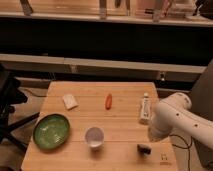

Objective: Knock the eraser over

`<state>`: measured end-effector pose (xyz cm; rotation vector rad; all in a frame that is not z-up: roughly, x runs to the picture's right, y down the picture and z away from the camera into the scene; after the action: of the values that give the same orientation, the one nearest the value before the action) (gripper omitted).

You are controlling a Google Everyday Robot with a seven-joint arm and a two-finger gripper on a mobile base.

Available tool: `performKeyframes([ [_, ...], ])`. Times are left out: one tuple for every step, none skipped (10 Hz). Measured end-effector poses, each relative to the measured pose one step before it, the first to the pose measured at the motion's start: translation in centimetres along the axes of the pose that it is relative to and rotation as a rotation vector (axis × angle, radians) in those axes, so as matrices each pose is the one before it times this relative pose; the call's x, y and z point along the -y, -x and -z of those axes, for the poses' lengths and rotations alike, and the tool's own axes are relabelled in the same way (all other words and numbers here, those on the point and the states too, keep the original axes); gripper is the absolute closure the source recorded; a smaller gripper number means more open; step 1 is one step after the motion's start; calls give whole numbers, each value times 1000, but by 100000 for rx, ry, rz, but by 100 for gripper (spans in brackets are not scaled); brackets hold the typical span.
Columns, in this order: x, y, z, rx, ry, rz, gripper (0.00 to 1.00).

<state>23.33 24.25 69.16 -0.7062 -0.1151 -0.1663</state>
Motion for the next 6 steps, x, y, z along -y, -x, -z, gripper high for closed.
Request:
performKeyframes([
  [-285,-238,-23,82,140,-143,98],
  [-300,-517,-51,12,59,-280,98],
  [-308,-471,-69,98,146,-308,98],
  [-308,-96,-133,371,426,-284,98],
  [92,45,-9,889,133,-161,98],
  [486,-218,-6,852,242,198,98],
])
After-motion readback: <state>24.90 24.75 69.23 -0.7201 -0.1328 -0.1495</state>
